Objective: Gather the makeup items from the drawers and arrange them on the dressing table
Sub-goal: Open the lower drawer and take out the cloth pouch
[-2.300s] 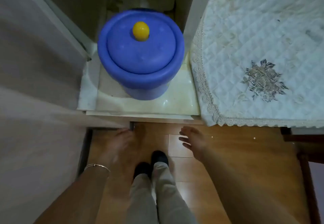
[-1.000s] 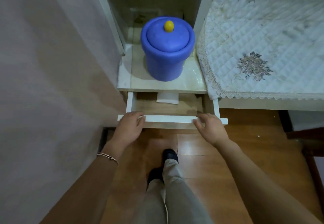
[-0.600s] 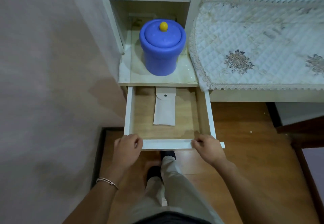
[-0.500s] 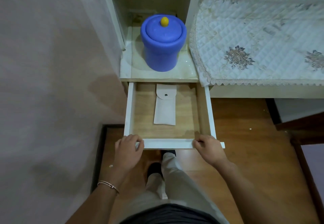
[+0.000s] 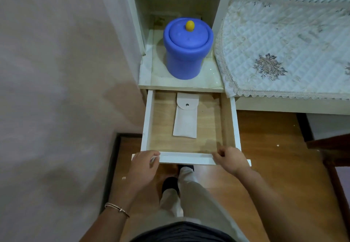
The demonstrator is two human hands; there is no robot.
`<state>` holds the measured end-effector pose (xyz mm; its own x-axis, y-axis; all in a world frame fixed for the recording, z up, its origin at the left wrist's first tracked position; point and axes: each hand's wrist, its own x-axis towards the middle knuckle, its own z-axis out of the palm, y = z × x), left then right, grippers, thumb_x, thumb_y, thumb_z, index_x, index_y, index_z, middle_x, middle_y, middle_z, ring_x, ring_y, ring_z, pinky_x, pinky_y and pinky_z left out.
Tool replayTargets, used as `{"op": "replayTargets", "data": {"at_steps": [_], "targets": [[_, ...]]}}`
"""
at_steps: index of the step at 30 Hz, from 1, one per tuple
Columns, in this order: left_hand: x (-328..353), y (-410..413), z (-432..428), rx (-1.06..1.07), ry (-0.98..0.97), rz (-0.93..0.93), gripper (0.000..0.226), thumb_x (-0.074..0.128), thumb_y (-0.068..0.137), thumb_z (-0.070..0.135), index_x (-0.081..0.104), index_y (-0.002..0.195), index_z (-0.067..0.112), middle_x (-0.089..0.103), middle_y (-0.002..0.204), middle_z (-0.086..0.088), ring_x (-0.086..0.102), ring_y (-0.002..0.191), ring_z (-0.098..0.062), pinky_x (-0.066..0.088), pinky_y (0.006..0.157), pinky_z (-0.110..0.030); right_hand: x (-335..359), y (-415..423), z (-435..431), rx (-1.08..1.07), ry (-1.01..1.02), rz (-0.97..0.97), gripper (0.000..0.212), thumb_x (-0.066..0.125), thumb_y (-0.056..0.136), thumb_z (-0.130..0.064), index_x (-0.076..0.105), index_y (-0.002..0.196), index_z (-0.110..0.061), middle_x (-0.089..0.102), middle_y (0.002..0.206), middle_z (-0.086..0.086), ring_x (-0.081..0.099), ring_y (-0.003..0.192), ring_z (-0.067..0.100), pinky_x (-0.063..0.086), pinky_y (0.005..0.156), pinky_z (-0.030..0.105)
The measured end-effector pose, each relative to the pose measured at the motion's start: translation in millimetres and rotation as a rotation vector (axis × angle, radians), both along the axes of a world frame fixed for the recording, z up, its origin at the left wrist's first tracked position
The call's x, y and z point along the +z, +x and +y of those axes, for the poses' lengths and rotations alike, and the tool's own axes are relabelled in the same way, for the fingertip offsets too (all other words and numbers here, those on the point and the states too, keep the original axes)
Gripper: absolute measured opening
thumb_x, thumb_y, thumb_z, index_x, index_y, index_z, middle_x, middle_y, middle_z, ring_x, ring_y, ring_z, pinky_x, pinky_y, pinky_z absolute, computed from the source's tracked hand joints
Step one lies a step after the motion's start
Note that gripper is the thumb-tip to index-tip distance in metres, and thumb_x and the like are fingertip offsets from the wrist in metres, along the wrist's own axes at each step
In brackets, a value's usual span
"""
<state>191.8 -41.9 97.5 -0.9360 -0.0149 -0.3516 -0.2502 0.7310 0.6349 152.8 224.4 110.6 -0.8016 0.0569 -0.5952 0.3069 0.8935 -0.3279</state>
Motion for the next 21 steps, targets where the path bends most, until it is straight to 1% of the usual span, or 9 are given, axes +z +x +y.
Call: {"op": "replayTargets", "data": {"at_steps": [3, 6, 8, 10, 12, 14, 16, 18, 21], "targets": [[2, -9, 2, 0.05, -0.003, 0.003, 0.022, 0.05, 0.092, 0.019, 0.065, 0.107, 0.014, 0.067, 0.11, -0.003, 0.058, 0.103, -0.015, 0.046, 0.091, -0.026, -5, -11, -4, 0.015, 0.016, -0.038, 0.03, 0.049, 0.086, -0.031, 0.058, 0.067, -0.01, 0.065, 0.072, 0.011, 0.062, 0.073, 0.03, 0.053, 0.07, 0.038], [6, -24, 4, 0.108, -0.031, 0.083, 0.024, 0.049, 0.09, 0.015, 0.065, 0.107, 0.008, 0.065, 0.111, -0.009, 0.056, 0.106, -0.023, 0.046, 0.094, -0.033, -14, -22, -12, 0.018, -0.072, -0.101, 0.022, 0.051, 0.087, -0.028, 0.064, 0.083, -0.011, 0.067, 0.083, 0.008, 0.064, 0.077, 0.023, 0.056, 0.077, 0.041], [4, -36, 3, 0.151, -0.062, 0.129, 0.033, 0.049, 0.085, 0.015, 0.059, 0.116, 0.007, 0.059, 0.122, -0.01, 0.052, 0.114, -0.027, 0.039, 0.1, -0.033, -21, -32, -21, 0.01, -0.132, -0.11, 0.018, 0.052, 0.088, -0.026, 0.064, 0.091, -0.013, 0.068, 0.091, 0.006, 0.063, 0.082, 0.02, 0.056, 0.081, 0.039], [0, -47, 2, 0.233, -0.057, 0.072, 0.048, 0.051, 0.084, 0.017, 0.045, 0.131, 0.007, 0.047, 0.135, -0.012, 0.044, 0.123, -0.028, 0.034, 0.103, -0.034, -27, -45, -29, -0.041, -0.188, -0.103, 0.019, 0.051, 0.09, -0.021, 0.062, 0.103, -0.012, 0.067, 0.103, 0.007, 0.061, 0.089, 0.02, 0.052, 0.082, 0.031], [-7, -55, 4, 0.314, -0.017, -0.068, 0.06, 0.056, 0.086, 0.014, 0.03, 0.14, 0.009, 0.04, 0.14, -0.013, 0.041, 0.127, -0.028, 0.036, 0.106, -0.038, -33, -62, -38, -0.134, -0.244, -0.119, 0.027, 0.052, 0.09, -0.022, 0.056, 0.113, -0.009, 0.063, 0.109, 0.009, 0.058, 0.093, 0.02, 0.047, 0.079, 0.028], [-15, -58, 7, 0.344, -0.021, -0.177, 0.063, 0.055, 0.087, 0.016, 0.023, 0.142, 0.013, 0.04, 0.14, -0.012, 0.043, 0.124, -0.028, 0.04, 0.103, -0.041, -39, -79, -47, -0.221, -0.266, -0.108, 0.036, 0.057, 0.087, -0.022, 0.051, 0.119, -0.006, 0.061, 0.113, 0.012, 0.058, 0.097, 0.025, 0.049, 0.081, 0.033], [-19, -61, 9, 0.382, -0.054, -0.206, 0.059, 0.053, 0.088, 0.02, 0.026, 0.141, 0.014, 0.044, 0.135, -0.012, 0.047, 0.119, -0.029, 0.043, 0.097, -0.043, -47, -95, -57, -0.345, -0.289, -0.106, 0.044, 0.062, 0.083, -0.02, 0.048, 0.121, -0.004, 0.06, 0.116, 0.015, 0.058, 0.103, 0.03, 0.05, 0.083, 0.037], [-20, -64, 10, 0.414, -0.098, -0.205, 0.056, 0.053, 0.088, 0.021, 0.03, 0.138, 0.013, 0.047, 0.132, -0.013, 0.049, 0.116, -0.03, 0.045, 0.094, -0.043, -55, -108, -67, -0.502, -0.326, -0.129, 0.05, 0.069, 0.078, -0.022, 0.049, 0.119, -0.002, 0.06, 0.116, 0.015, 0.059, 0.103, 0.033, 0.053, 0.079, 0.039], [-19, -65, 12, 0.412, -0.135, -0.205, 0.054, 0.053, 0.087, 0.023, 0.031, 0.136, 0.015, 0.048, 0.129, -0.009, 0.053, 0.11, -0.028, 0.046, 0.086, -0.037, -68, -120, -81, -0.639, -0.278, -0.141, 0.066, 0.079, 0.066, -0.028, 0.048, 0.119, -0.003, 0.059, 0.119, 0.017, 0.059, 0.104, 0.035, 0.052, 0.088, 0.047]]}}
